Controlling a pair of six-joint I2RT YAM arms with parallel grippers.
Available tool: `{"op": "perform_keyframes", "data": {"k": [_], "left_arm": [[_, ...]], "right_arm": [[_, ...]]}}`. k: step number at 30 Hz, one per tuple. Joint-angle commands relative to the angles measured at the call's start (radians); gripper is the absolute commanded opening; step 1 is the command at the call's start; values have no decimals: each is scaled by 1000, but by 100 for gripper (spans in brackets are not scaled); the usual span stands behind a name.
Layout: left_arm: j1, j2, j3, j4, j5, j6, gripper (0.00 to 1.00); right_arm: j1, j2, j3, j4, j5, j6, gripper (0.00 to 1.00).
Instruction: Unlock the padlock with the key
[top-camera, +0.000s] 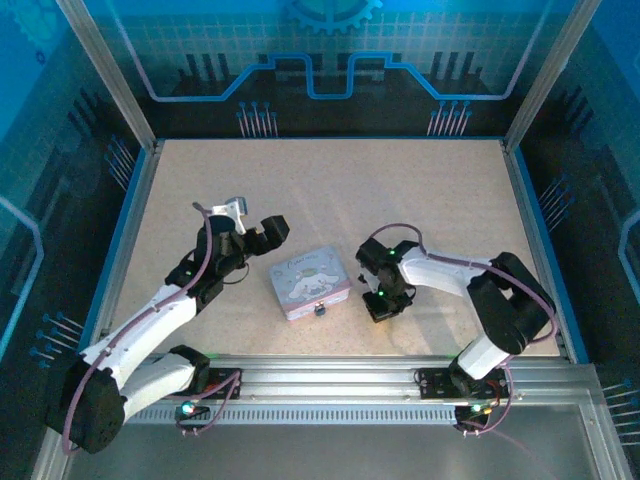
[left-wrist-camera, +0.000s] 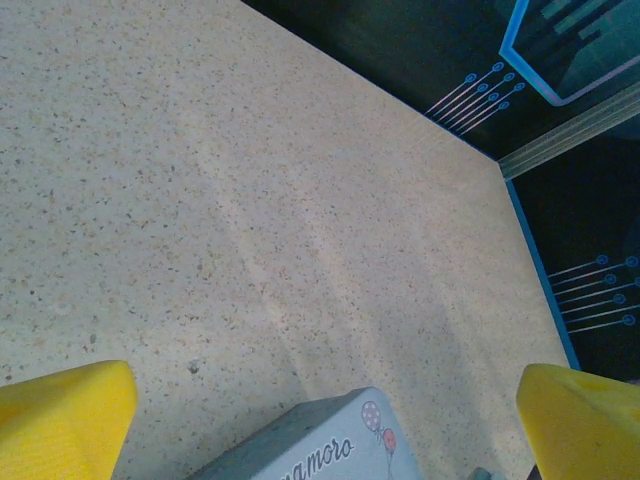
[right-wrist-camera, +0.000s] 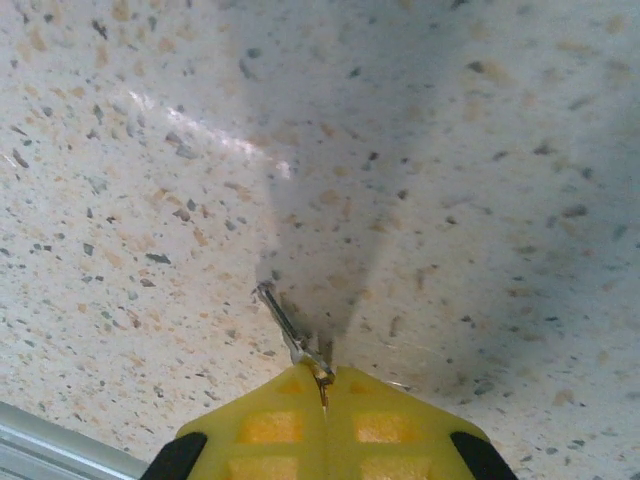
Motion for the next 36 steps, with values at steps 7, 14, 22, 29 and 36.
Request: {"op": "perform_keyframes", "data": {"k": [7, 14, 22, 29, 36], "left_arm": [[-3, -10, 92, -7, 58, 30, 99], [-4, 41, 154, 68, 206, -27, 96], [-71, 171, 288, 167, 411, -26, 88], [-138, 239, 314, 278, 438, -52, 80], [-163, 298, 345, 291, 457, -58, 76]], "right_arm": [[-114, -269, -82, 223, -107, 96, 0], [-157, -493, -95, 455, -119, 182, 0], [-159, -528, -61, 777, -159, 257, 0], [-160, -466, -5, 889, -240, 323, 0], [-159, -443, 18, 920, -282, 356, 0]]}}
